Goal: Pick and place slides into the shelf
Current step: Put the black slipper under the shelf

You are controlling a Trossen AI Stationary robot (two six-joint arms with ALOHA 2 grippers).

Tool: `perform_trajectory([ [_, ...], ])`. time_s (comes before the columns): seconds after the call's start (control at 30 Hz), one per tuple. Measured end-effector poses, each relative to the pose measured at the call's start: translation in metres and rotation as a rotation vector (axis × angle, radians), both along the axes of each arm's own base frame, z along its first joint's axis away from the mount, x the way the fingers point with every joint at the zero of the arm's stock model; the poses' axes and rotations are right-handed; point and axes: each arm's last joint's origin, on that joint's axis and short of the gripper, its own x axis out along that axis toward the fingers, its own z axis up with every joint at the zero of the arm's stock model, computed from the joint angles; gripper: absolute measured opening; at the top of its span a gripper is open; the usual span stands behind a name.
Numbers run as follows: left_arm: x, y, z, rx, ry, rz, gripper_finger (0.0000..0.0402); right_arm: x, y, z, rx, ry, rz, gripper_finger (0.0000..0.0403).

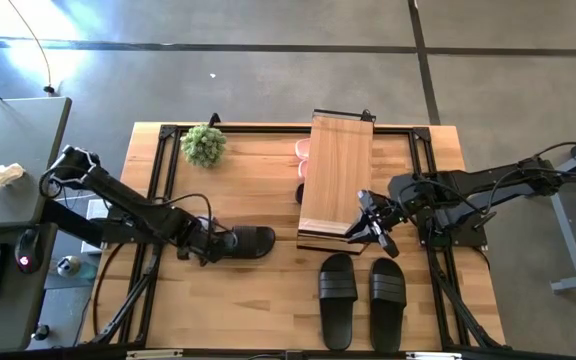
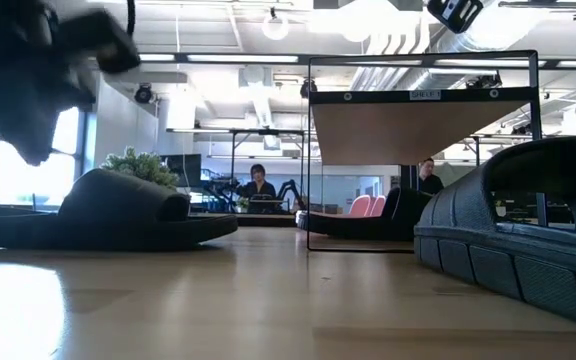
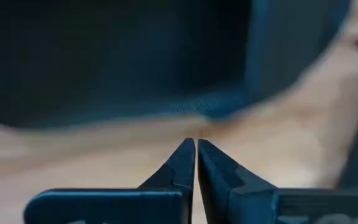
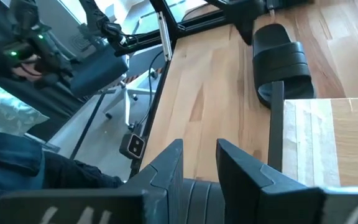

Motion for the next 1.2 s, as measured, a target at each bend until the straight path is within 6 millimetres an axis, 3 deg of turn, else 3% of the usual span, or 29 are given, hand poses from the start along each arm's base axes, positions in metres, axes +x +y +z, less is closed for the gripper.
perform_trajectory([
  [0.2, 0.003, 0.009, -0.025, 0.029, 0.041, 0.067, 0.0004, 0.0, 0.0, -0.001, -0.005, 0.005, -0.007, 0.0087],
  [0.57, 0.031, 0.035, -0.037, 0.081, -0.051, 0.086, 0.0003, 0.0, -0.001, -0.001, -0.007, 0.007, -0.034, 0.0087],
  [1.2, 0.054, 0.085, -0.03, 0.147, -0.258, 0.193, 0.0, 0.0, -0.001, 0.0, 0.014, 0.014, -0.046, 0.0087],
])
